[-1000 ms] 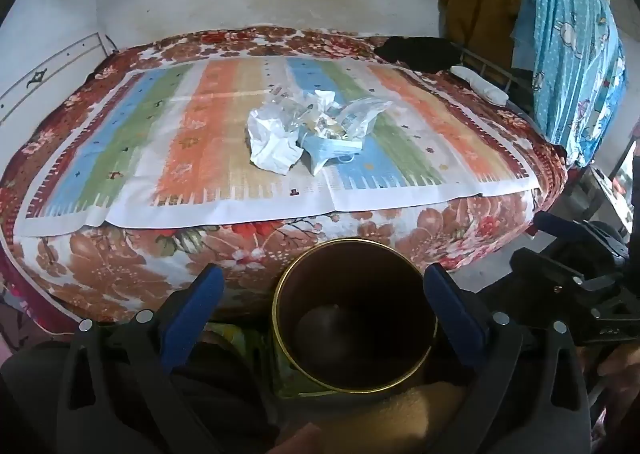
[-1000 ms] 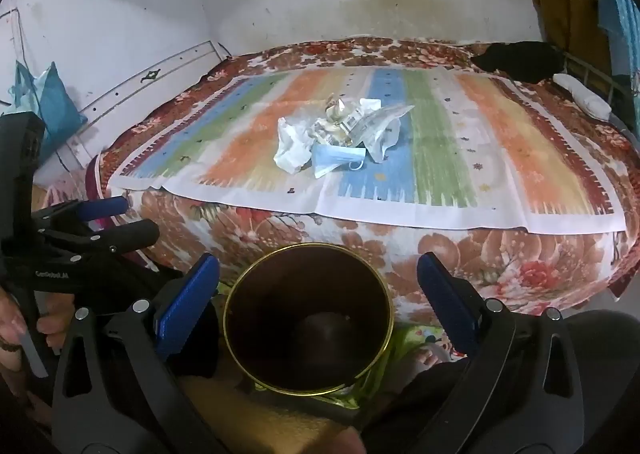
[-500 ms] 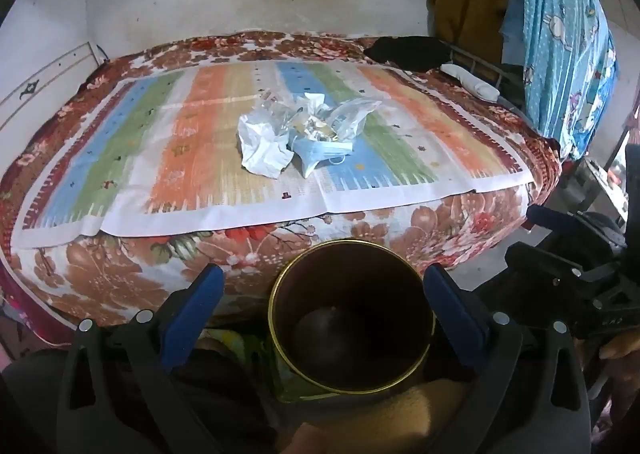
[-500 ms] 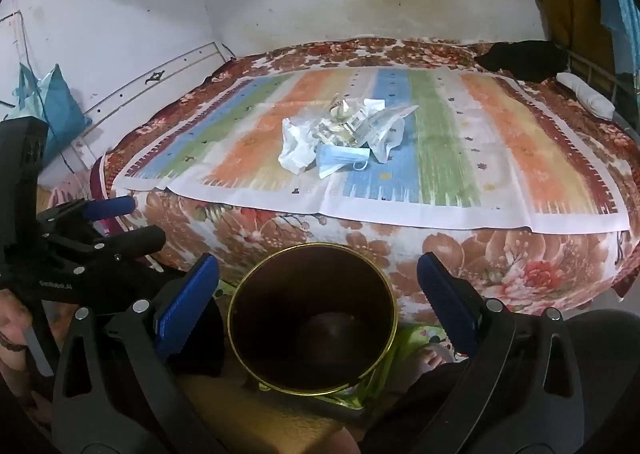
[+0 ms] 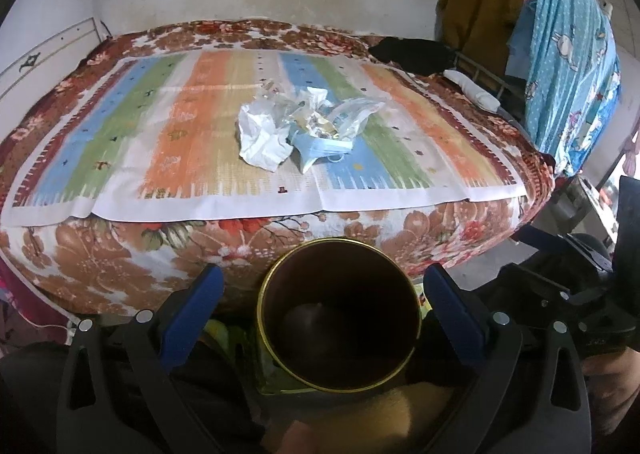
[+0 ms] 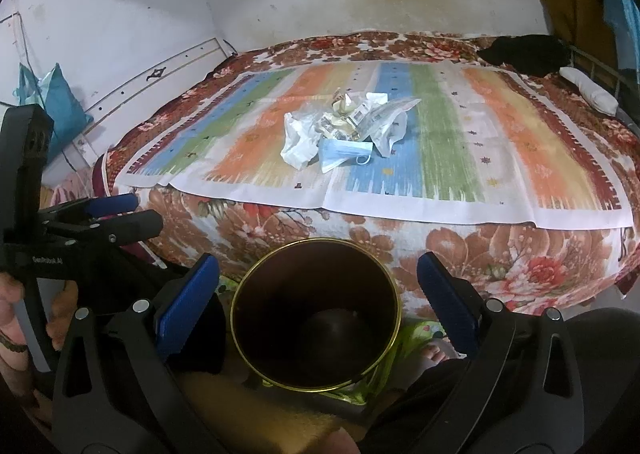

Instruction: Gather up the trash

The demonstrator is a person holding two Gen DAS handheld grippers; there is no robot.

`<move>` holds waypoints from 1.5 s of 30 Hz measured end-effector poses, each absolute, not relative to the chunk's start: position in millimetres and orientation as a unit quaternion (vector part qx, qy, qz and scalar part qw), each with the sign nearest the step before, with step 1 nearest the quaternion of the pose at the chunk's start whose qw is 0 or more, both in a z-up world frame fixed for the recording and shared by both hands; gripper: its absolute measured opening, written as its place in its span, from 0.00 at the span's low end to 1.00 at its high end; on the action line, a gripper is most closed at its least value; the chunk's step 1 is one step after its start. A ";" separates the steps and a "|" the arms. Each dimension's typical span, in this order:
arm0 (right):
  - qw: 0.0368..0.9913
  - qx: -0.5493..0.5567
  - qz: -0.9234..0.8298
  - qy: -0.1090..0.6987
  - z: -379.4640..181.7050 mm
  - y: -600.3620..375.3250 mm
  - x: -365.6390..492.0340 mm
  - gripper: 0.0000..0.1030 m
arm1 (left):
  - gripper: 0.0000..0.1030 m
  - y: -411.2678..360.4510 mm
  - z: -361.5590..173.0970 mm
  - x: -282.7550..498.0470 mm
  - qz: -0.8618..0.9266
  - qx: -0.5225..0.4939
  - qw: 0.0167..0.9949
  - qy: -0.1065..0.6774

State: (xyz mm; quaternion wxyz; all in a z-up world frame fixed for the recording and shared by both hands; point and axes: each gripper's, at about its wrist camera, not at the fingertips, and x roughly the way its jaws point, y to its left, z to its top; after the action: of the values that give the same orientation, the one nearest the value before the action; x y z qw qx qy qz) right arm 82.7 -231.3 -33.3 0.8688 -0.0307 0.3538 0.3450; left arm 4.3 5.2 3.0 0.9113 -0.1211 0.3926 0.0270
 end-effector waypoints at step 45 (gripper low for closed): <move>0.857 -0.010 0.354 0.374 -29.5 -226.7 106.2 0.91 | 0.94 14.6 5.3 10.2 0.022 -0.147 0.917 0.371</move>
State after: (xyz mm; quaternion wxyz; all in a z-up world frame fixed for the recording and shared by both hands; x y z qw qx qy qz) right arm 106.2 -226.7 -29.5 0.8572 -0.0102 0.3735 0.3543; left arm 10.2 14.6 5.3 0.9169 -0.1465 0.3705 0.0215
